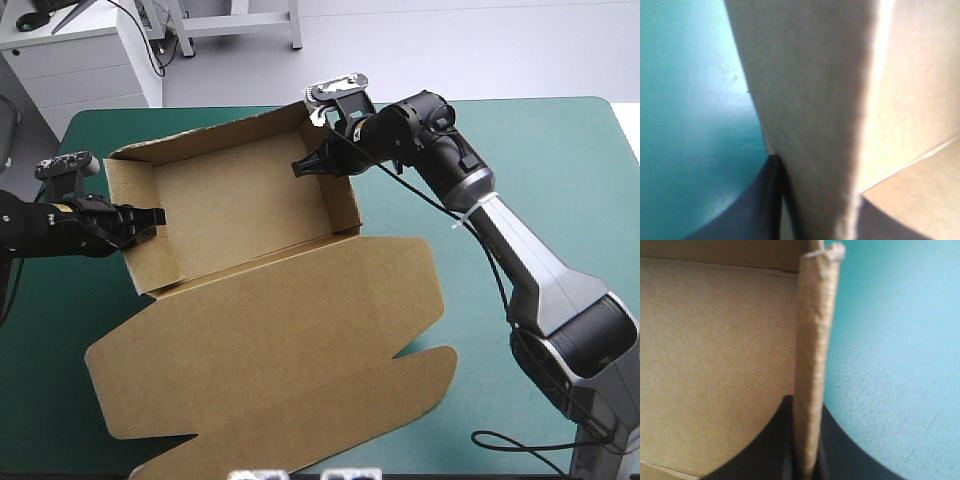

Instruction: Fold the box

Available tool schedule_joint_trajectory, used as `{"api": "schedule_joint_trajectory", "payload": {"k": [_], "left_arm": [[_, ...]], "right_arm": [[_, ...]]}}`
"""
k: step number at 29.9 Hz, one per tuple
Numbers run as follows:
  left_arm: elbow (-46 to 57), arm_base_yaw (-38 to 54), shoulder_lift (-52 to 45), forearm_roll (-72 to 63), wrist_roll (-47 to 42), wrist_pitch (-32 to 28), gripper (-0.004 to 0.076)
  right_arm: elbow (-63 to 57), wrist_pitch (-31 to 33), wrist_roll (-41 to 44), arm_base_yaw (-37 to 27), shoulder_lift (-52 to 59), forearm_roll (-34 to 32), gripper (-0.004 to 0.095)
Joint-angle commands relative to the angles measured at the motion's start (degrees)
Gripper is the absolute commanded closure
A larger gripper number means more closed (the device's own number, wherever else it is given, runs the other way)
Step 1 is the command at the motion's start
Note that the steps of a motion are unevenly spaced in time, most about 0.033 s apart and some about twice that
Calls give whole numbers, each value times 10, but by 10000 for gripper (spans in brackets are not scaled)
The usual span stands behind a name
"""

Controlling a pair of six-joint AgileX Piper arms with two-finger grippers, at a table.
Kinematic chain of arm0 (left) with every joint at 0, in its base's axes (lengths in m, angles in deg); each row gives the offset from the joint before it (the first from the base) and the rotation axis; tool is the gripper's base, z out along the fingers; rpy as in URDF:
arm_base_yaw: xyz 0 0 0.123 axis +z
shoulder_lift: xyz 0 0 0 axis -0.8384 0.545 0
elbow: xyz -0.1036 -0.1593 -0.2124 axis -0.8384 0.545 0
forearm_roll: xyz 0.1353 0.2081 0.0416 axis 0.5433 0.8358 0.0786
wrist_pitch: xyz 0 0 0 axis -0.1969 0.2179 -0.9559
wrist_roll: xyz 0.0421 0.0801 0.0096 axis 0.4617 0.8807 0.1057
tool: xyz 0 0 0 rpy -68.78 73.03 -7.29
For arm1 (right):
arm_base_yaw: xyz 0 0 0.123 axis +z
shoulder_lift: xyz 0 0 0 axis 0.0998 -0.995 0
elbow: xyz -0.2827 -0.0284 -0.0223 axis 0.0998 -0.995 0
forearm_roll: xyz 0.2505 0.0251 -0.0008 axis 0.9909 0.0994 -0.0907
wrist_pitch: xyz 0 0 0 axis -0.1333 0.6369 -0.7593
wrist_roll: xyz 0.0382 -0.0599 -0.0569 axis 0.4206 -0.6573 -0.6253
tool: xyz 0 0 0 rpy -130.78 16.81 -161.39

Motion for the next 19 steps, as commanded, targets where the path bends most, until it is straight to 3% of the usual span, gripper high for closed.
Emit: {"api": "schedule_joint_trajectory", "payload": {"k": [1, 7, 14, 19], "left_arm": [[-16, -15, -7, -93, 20, -59, 731], [-16, -93, 46, -61, 20, -89, 731], [-17, -200, 111, 99, -55, -137, 731], [-38, -248, 150, 174, -95, -121, 731]], "right_arm": [[18, 12, 15, 1, 33, -20, 916], [-27, 17, 37, 1, 23, -25, 918], [-139, 17, 61, 1, 22, -22, 925], [-190, -3, 63, 1, 22, 0, 926]]}}
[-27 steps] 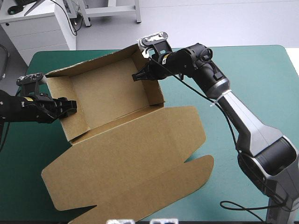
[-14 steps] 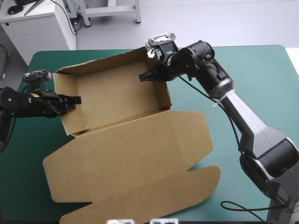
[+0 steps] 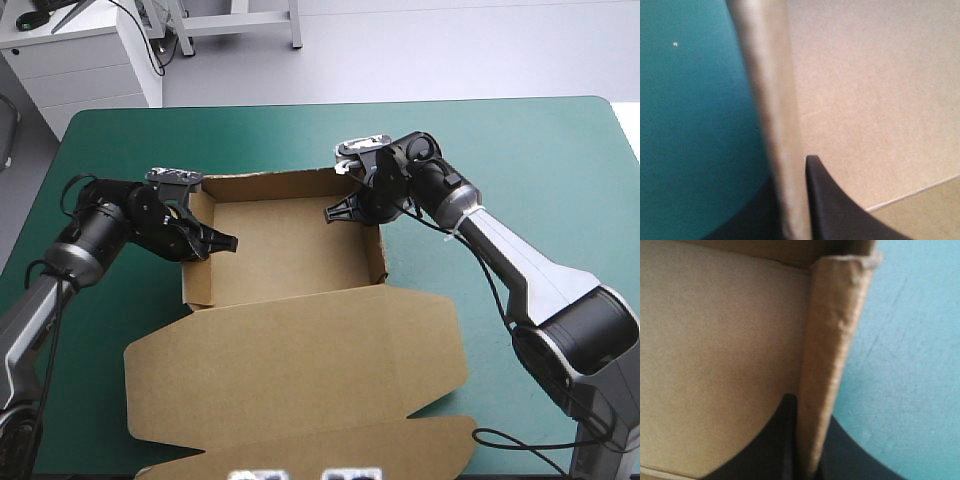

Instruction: Fold the box

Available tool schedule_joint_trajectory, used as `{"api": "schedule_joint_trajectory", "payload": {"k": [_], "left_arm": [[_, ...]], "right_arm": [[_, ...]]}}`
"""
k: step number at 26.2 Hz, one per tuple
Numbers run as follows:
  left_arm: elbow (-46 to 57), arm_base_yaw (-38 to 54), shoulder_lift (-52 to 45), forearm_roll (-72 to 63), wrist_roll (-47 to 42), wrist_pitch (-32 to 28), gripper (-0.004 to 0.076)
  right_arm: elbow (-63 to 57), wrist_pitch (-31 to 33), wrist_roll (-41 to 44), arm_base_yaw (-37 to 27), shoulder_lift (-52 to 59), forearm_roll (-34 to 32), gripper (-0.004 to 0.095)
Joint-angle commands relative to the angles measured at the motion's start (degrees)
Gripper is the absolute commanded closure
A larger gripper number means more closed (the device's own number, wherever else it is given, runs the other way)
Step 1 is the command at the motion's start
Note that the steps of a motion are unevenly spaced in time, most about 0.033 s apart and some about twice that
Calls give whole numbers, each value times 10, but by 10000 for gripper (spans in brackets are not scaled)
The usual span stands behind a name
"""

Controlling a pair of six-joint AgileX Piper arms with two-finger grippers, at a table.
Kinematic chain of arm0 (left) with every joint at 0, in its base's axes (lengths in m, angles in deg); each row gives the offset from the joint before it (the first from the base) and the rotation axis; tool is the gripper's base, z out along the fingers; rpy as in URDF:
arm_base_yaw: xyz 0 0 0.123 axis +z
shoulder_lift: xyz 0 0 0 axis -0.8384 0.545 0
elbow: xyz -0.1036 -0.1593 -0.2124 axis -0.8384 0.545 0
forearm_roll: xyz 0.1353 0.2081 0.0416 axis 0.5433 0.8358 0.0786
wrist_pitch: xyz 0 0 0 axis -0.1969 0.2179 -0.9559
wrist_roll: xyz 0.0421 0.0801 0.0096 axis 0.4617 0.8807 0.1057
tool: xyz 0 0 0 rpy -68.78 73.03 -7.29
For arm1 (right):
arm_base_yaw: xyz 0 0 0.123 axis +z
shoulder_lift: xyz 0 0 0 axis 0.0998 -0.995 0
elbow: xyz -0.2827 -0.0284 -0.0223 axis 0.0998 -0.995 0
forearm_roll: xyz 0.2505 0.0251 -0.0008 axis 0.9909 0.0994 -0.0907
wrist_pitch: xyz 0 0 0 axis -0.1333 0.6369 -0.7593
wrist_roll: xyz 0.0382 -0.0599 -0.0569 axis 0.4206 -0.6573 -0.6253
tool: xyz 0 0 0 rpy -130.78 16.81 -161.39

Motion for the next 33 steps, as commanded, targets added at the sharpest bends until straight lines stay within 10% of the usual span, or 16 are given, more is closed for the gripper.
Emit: {"api": "schedule_joint_trajectory", "payload": {"k": [1, 23, 28, 33], "left_arm": [[-42, -34, 1, -25, -3, -59, 731], [-44, -38, 95, 14, 15, -30, 722], [-44, -38, 95, 64, 15, -28, 440], [-51, -38, 95, 83, 15, -29, 153]], "right_arm": [[-14, -24, -26, 11, 25, 73, 926], [-17, -11, -4, 11, -10, 66, 876], [7, -9, -4, 11, -10, 38, 587], [49, 12, -4, 11, -10, -39, 542]]}}
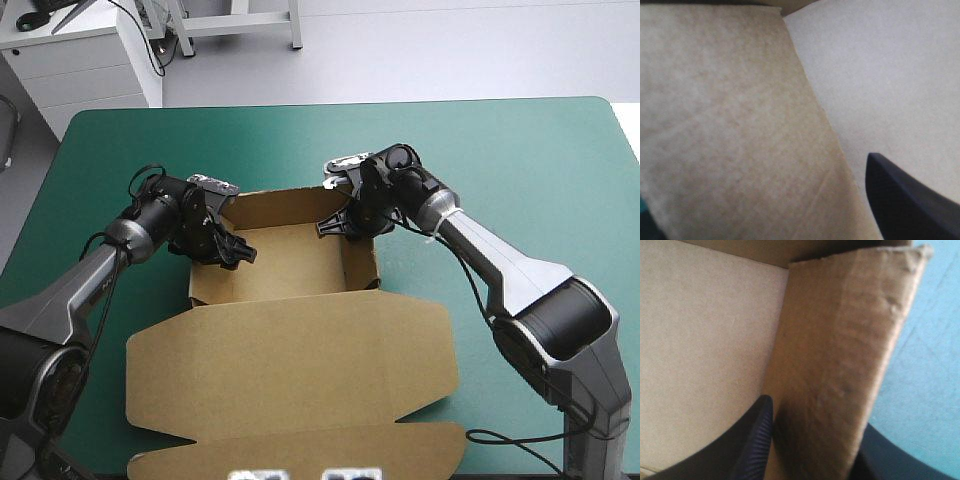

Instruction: Fold the box

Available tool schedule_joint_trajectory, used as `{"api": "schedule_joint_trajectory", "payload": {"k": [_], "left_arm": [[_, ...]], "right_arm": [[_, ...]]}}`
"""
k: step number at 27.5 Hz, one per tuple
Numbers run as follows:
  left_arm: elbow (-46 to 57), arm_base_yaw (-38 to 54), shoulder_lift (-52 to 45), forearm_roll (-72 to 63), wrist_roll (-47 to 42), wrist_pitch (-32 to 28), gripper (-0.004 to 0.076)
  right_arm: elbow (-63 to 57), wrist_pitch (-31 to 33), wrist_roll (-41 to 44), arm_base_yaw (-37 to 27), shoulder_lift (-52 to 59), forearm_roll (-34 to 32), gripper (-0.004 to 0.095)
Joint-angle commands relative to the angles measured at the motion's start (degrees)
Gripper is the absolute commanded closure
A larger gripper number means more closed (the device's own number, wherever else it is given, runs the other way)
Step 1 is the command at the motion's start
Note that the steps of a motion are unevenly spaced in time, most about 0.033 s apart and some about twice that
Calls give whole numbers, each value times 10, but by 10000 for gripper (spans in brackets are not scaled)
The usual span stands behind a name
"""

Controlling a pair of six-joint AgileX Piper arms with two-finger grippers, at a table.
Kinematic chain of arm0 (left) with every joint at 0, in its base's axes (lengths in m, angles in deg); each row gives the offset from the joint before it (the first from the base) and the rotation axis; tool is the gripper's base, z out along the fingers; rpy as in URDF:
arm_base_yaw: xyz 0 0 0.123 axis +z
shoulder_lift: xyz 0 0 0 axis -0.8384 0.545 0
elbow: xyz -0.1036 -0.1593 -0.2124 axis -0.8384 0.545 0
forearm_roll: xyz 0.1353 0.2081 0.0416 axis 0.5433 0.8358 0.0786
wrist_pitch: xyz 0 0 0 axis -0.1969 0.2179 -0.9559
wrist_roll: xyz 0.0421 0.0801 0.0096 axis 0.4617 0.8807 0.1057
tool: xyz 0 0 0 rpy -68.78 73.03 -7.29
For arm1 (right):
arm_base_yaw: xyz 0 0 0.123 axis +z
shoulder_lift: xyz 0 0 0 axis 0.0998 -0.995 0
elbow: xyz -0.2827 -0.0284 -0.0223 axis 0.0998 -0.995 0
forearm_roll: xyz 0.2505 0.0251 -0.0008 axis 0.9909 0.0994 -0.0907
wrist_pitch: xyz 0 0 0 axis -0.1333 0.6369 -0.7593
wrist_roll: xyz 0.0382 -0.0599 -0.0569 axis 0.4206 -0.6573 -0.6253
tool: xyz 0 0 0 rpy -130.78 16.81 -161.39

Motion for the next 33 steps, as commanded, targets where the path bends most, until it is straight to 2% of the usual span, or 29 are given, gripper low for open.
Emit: {"api": "schedule_joint_trajectory", "payload": {"k": [1, 3, 10, 14, 19, 23, 28, 29, 33], "left_arm": [[-26, -5, -24, 21, 0, -1, 157], [-47, -5, -25, 41, 0, 20, 157], [-148, -5, -44, 39, 0, 113, 157], [-207, -5, -58, 36, -3, 183, 157], [-237, -5, -104, 16, -3, 186, 192], [-237, -5, -165, -7, -3, 186, 356], [-237, -5, -253, -7, -1, 186, 700], [-237, -5, -275, -4, 1, 186, 727], [-214, -5, -337, -10, 1, 186, 731]], "right_arm": [[51, 16, -7, 1, 32, -49, 542], [89, 37, -7, 1, 32, -68, 542], [202, 61, -7, 1, 32, -69, 543], [261, 87, -7, 1, 33, -65, 582], [288, 88, -7, 0, 44, -67, 642], [284, 89, 9, -2, 51, -70, 648], [236, 89, 17, -6, 54, -69, 648], [221, 89, 17, -6, 54, -71, 648], [160, 88, 17, -8, 54, -71, 649]]}}
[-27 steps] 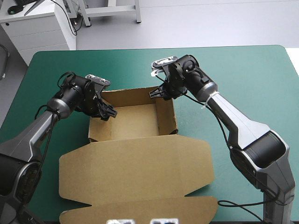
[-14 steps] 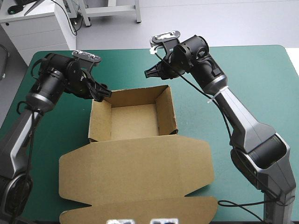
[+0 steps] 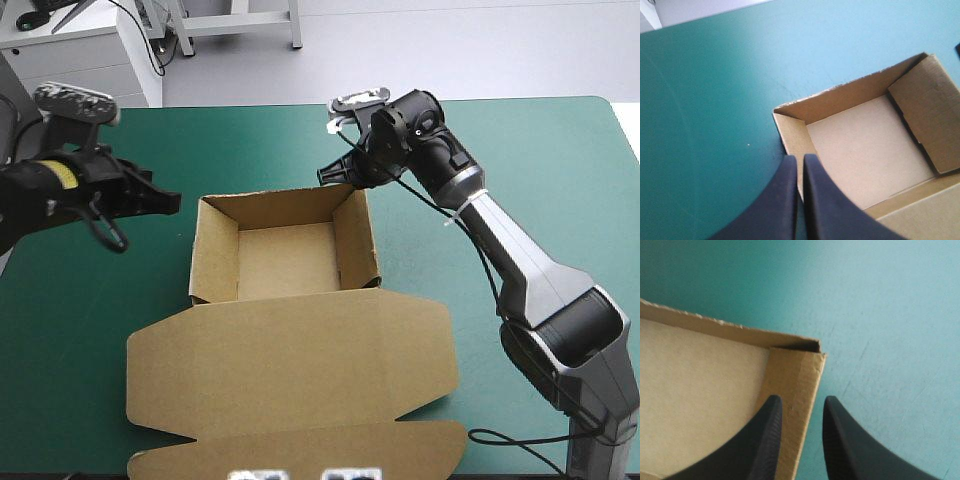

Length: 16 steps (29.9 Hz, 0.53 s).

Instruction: Fold the box

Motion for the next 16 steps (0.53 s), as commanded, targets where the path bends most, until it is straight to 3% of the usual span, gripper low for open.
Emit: {"api": "schedule_joint_trajectory", "payload": {"k": [1, 16], "left_arm": [[16, -4, -68, -4, 0, 22, 731], [367, -4, -308, -2, -3, 8, 731]], "right_arm": [[-32, -3, 0, -8, 34, -14, 649], [-123, -29, -7, -21, 33, 47, 652]]}}
